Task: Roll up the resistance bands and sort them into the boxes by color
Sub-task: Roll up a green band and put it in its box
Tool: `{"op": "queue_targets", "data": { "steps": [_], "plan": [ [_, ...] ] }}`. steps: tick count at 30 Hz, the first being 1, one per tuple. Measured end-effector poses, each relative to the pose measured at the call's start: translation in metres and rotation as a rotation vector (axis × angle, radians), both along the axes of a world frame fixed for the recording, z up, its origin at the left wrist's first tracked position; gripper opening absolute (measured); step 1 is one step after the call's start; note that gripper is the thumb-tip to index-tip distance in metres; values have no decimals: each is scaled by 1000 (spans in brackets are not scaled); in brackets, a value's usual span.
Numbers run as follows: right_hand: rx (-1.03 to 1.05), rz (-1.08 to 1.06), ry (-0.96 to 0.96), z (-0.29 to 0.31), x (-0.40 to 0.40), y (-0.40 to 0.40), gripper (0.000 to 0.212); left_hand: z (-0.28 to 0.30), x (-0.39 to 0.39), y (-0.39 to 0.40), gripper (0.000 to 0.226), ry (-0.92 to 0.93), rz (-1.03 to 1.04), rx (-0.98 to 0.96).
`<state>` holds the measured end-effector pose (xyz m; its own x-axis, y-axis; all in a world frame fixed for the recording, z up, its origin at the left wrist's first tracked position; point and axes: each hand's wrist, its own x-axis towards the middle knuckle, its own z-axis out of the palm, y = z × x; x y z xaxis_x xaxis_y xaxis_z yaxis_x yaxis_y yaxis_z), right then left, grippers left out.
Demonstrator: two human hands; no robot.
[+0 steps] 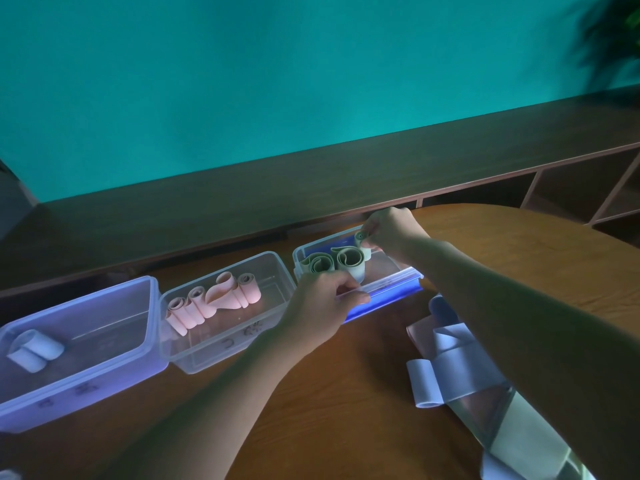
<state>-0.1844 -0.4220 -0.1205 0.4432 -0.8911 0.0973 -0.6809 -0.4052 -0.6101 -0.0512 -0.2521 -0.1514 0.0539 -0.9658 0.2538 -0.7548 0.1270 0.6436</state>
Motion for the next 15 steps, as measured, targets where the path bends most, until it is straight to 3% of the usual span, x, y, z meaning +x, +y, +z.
{"op": "queue_targets", "data": {
  "steps": [8,15],
  "plan": [
    [-12,12,123,9,-3,2,28,3,0,2,18,24,-13,2],
    [35,20,81,11,-9,8,31,7,0,3,20,11,-20,31]
  ]
}}
